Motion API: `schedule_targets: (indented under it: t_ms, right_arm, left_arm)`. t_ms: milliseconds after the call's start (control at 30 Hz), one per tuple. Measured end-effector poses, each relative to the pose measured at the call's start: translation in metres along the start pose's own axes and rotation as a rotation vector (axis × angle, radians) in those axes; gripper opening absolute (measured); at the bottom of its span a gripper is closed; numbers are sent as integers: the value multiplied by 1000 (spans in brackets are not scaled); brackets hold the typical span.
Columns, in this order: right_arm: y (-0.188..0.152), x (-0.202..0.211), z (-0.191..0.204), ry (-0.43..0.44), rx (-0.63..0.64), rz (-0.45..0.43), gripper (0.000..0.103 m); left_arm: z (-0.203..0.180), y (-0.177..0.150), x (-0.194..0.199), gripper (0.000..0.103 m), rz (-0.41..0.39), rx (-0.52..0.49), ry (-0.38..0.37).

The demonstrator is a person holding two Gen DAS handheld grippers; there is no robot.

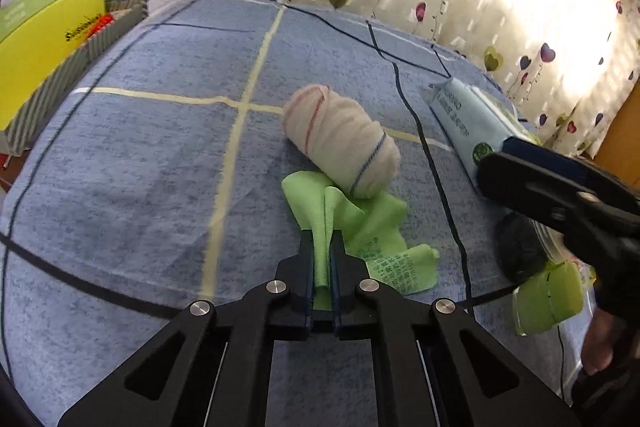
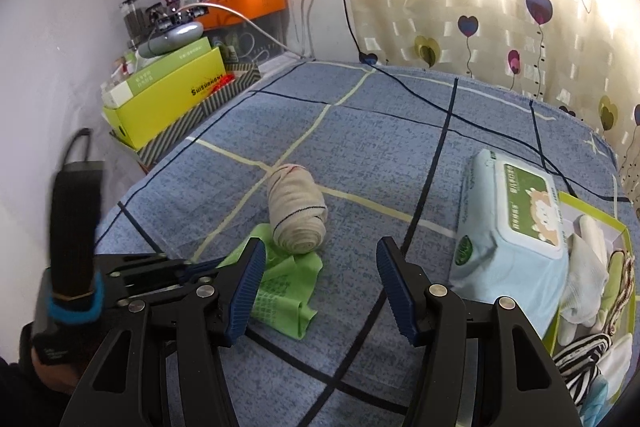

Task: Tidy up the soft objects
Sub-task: 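Grasp the green cloth with the left gripper and lift it, then grasp the rolled white striped sock with the right gripper and lift it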

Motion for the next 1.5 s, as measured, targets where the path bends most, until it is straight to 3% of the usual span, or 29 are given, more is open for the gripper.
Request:
schedule_targets:
  t_ms: [267, 567, 633, 667, 833, 1100, 1500]
  right_arm:
    - [10, -37, 19, 3, -2, 61, 58]
    - [14, -85, 38, 12, -2, 128, 58]
    - [15, -88, 40, -4, 8, 131, 54]
    - [16, -90, 41, -18, 16, 129, 47]
    - [17, -93, 39, -36, 33, 129, 45]
    - [13, -79, 46, -25, 64, 106, 40]
    - [10, -9, 52, -2, 87, -15, 41]
  left_arm:
    - [36, 1, 26, 6, -61, 47, 27]
    - [67, 0, 33, 6, -75, 94, 35]
    - [68, -1, 32, 6, -73, 98, 29]
    - [69, -1, 32, 6, -72, 99, 27]
    - [67, -1, 32, 6, -72, 97, 19]
    - [64, 0, 42, 6, -97, 95, 26]
    - [40, 7, 77, 6, -178, 61, 38]
Point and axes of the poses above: each gripper's, at about its wrist camera, not at the fingertips, and x roughly against the way its jaws point, z to its left, y to its top, the point moved 8 cm from there along -x, roughly the way its jaws point, and after that the axes turned 3 degrees about z, right-handed, at the moved point
